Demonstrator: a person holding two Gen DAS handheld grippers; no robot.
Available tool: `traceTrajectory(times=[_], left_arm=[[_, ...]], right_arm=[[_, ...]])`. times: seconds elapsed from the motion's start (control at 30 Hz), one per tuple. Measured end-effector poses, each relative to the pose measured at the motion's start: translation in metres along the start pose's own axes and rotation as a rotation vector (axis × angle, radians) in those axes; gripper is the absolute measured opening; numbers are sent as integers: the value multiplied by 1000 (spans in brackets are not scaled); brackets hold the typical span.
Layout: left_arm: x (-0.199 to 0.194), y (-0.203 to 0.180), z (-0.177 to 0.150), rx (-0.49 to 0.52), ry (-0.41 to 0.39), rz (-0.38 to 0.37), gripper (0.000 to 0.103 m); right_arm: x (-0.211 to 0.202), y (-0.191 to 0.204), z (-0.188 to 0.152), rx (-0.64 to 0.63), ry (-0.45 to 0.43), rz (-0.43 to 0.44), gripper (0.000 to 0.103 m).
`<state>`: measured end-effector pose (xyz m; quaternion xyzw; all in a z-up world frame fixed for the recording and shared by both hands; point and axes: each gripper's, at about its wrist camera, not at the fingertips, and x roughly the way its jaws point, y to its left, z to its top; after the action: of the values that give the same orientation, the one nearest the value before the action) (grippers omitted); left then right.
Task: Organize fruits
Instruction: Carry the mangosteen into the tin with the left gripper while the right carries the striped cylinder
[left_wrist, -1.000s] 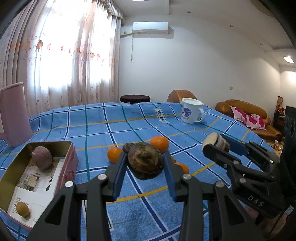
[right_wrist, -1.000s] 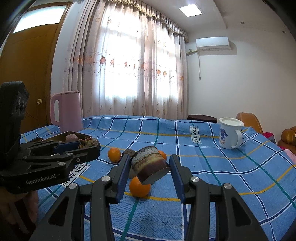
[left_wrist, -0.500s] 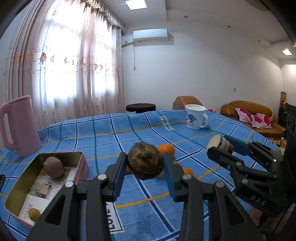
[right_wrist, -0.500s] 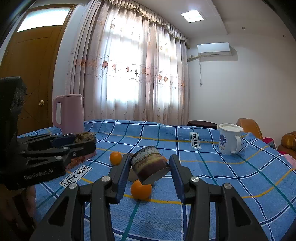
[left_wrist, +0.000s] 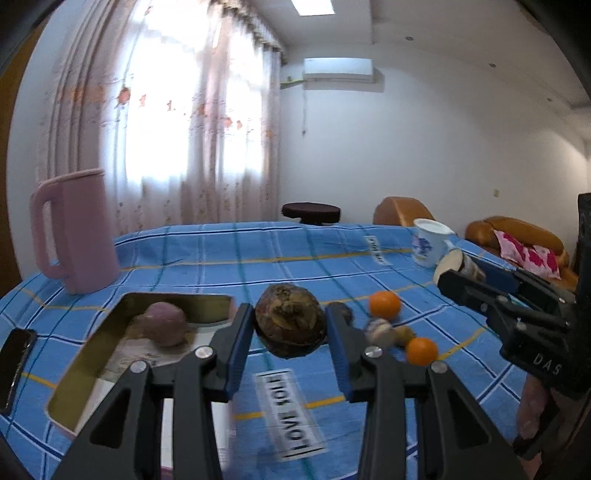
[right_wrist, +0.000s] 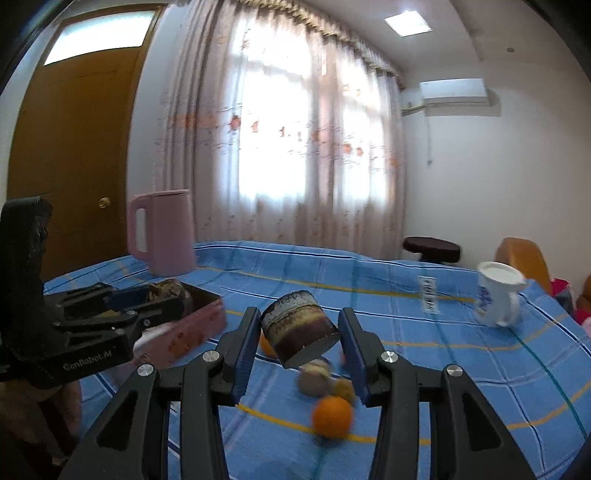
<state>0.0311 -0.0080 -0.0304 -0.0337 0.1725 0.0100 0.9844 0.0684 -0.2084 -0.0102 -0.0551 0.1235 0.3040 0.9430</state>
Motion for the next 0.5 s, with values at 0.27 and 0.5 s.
traceTrajectory(times=[0.27, 0.5], left_arm=[[4, 64, 1, -100, 44, 85, 41], [12, 109, -4, -154, 102, 150, 41]], right_arm=[[53, 50, 23, -38, 88, 152, 45], [95, 103, 31, -124, 151, 235, 45]])
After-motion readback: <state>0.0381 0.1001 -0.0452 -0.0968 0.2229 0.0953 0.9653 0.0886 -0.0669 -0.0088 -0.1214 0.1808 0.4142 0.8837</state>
